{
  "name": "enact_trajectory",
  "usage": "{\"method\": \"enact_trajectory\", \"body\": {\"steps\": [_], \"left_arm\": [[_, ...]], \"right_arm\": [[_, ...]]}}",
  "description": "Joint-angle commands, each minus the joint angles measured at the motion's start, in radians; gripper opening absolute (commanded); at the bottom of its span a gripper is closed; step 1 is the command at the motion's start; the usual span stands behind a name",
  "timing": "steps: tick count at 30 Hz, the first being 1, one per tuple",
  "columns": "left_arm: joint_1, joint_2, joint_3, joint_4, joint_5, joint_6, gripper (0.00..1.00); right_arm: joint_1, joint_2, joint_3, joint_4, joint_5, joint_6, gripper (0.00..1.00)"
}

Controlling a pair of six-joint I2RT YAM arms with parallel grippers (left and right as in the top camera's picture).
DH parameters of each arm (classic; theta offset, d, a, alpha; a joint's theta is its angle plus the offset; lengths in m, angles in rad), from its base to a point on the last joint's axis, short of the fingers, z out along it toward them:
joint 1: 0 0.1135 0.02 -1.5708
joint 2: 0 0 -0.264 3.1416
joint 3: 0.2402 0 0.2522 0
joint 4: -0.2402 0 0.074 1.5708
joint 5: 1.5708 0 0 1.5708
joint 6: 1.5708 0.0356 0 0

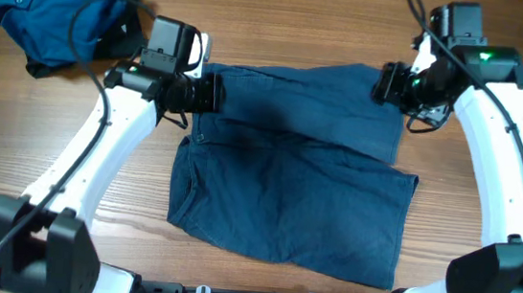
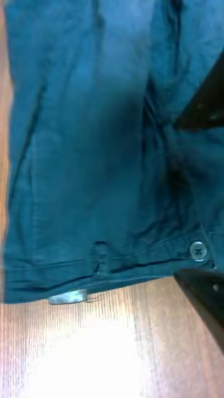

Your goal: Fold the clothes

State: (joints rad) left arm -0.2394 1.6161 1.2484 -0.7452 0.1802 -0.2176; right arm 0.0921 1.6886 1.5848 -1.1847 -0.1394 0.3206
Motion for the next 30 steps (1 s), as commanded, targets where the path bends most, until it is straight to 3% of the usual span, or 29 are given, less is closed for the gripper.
{"method": "enact_trajectory", "body": {"steps": [1,7,10,23,30], "left_arm": [[0.019,0.033,-0.001,0.03,0.002,-0.03,0.76],[0.068,0.034,-0.001,0.142,0.002,-0.029,0.87],[0.095,0.048,-0.001,0.203,0.002,-0.029,0.84],[0.14,0.277,-0.001,0.366,0.002,-0.022,0.95],[0.148,0.25,-0.001,0.41,0.007,-0.023,0.92]], "right_arm": [[0.004,0.016,-0.044,0.035,-0.054,-0.029,0.77],[0.003,0.016,-0.045,0.127,-0.021,-0.063,0.95],[0.002,0.023,-0.045,0.199,0.016,-0.085,0.99],[-0.031,0.199,-0.045,0.319,0.028,-0.084,0.99],[-0.031,0.204,-0.044,0.337,0.064,-0.051,0.99]]}}
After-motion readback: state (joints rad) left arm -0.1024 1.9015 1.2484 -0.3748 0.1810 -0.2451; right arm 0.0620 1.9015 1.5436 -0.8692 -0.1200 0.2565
